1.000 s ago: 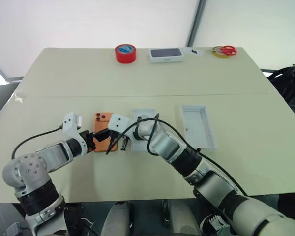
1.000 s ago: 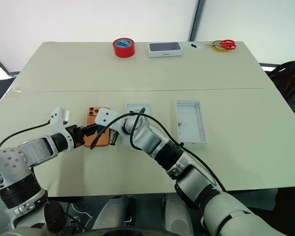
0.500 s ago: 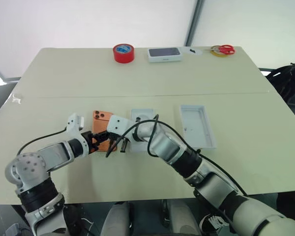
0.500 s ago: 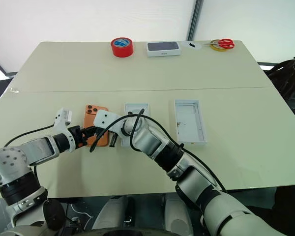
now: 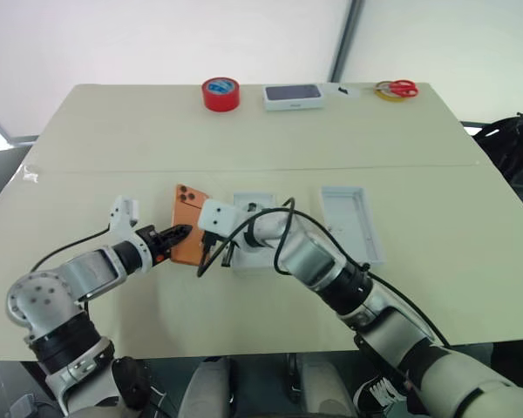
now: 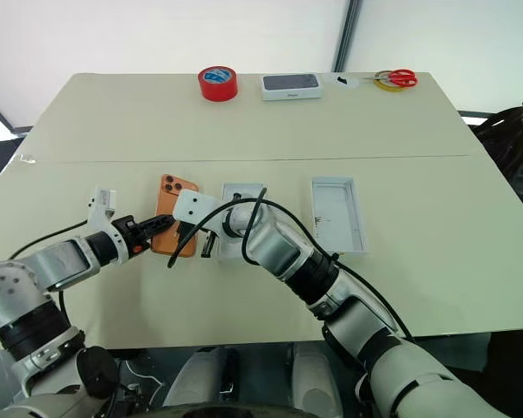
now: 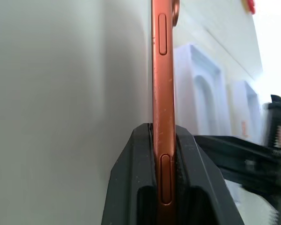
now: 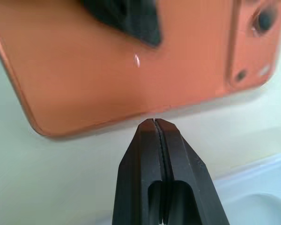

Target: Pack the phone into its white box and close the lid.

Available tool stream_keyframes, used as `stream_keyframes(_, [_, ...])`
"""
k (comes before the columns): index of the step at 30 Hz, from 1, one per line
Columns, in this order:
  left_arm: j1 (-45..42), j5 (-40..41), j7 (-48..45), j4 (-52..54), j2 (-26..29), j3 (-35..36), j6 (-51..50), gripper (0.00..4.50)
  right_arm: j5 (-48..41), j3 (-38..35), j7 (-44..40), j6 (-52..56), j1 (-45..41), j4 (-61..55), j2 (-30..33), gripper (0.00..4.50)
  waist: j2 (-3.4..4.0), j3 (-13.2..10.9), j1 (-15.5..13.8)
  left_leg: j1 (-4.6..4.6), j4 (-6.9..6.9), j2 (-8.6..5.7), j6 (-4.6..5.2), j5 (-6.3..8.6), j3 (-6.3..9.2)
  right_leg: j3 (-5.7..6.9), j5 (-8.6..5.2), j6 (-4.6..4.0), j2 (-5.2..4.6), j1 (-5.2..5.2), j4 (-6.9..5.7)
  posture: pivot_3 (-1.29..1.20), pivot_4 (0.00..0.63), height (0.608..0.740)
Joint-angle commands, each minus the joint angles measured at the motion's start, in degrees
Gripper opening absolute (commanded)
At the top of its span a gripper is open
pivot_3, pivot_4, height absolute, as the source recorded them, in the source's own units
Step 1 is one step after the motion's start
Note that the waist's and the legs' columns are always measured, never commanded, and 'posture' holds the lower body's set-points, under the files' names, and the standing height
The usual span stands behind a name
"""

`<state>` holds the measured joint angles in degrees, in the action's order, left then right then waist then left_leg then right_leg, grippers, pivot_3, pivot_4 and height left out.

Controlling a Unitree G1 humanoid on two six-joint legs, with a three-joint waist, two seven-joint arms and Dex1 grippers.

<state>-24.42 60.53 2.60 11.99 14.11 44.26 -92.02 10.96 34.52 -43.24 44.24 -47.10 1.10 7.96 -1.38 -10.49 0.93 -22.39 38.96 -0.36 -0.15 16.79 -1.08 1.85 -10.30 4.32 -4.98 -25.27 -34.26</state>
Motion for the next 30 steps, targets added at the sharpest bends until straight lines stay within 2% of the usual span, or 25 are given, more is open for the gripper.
stream_keyframes(1, [-0.3, 1.1, 2.3, 0.1, -0.7, 2.9, -0.5, 0.04, -3.0, -4.9, -2.5, -2.5, 0.5, -7.0, 3.5, 0.00, 0.00, 0.0, 0.0, 0.00, -0.01, 0.00, 0.00, 0.00, 0.00, 0.01, 0.00, 0.00, 0.01, -0.01, 0.00, 0.00, 0.150, 0.732])
stream_keyframes(6, [-3.3, 6.7, 6.0, 0.5, -6.0, 7.3, -0.1, 0.04, -9.3, -11.9, -7.2, -6.7, 3.2, -13.0, 10.1, 0.00, -0.13, -0.1, -0.3, -0.01, -0.01, 0.00, 0.00, 0.00, 0.00, 0.01, 0.00, 0.01, 0.00, 0.04, 0.06, 0.00, 0.150, 0.732])
stream_keyframes(8, [-5.1, 12.7, 10.0, 0.9, -10.0, 7.5, 2.8, 0.04, -13.2, -16.2, -11.2, -8.7, 5.6, -15.3, 15.0, 0.00, -0.22, -0.1, -0.6, -0.03, 0.00, 0.00, 0.01, 0.00, 0.00, 0.02, 0.00, 0.01, 0.00, 0.05, 0.08, 0.00, 0.150, 0.732])
stream_keyframes(10, [-5.9, 18.4, 14.9, 1.6, -14.5, 5.0, 5.8, 0.04, -16.2, -20.1, -14.2, -10.1, 8.2, -16.1, 19.9, 0.00, -0.29, -0.2, -1.5, -0.08, 0.03, -0.03, 0.01, 0.00, 0.06, 0.04, -0.01, 0.02, -0.02, 0.07, 0.15, 0.00, 0.150, 0.732])
stream_keyframes(12, [-5.0, 22.6, 19.1, 1.9, -16.1, 1.5, 8.1, 0.04, -17.7, -21.5, -14.9, -10.6, 9.4, -15.8, 22.2, 0.00, -0.37, -0.2, -1.6, -0.08, 0.08, -0.08, 0.09, 0.05, 0.02, 0.03, -0.01, 0.00, -0.10, 0.16, 0.25, 0.00, 0.150, 0.732])
stream_keyframes(16, [-1.9, 25.6, 25.3, 2.1, -19.9, -8.5, 12.6, 0.04, -21.4, -26.1, -16.1, -11.4, 12.8, -16.2, 26.0, 0.00, -0.40, -0.3, -1.5, -0.03, 0.08, -0.04, 0.14, 0.07, -0.13, -0.06, -0.07, -0.09, -0.10, 0.13, 0.27, 0.00, 0.150, 0.732])
stream_keyframes(23, [1.2, 26.5, 28.2, 1.0, -19.5, -19.2, 20.2, 0.04, -26.8, -31.5, -16.3, -10.8, 15.8, -17.1, 29.1, 0.00, -0.40, -0.3, -1.6, -0.03, 0.09, 0.06, 0.13, 0.05, -0.13, -0.06, -0.13, -0.21, 0.04, 0.09, 0.24, 0.00, 0.150, 0.732])
stream_keyframes(30, [2.1, 26.3, 27.0, -1.4, -16.2, -25.1, 24.4, 0.04, -28.7, -32.5, -15.4, -11.0, 17.5, -17.5, 30.9, 0.00, -0.41, -0.3, -1.7, -0.08, 0.14, 0.01, 0.16, 0.06, -0.15, -0.07, -0.14, -0.21, -0.01, 0.11, 0.29, 0.00, 0.150, 0.732])
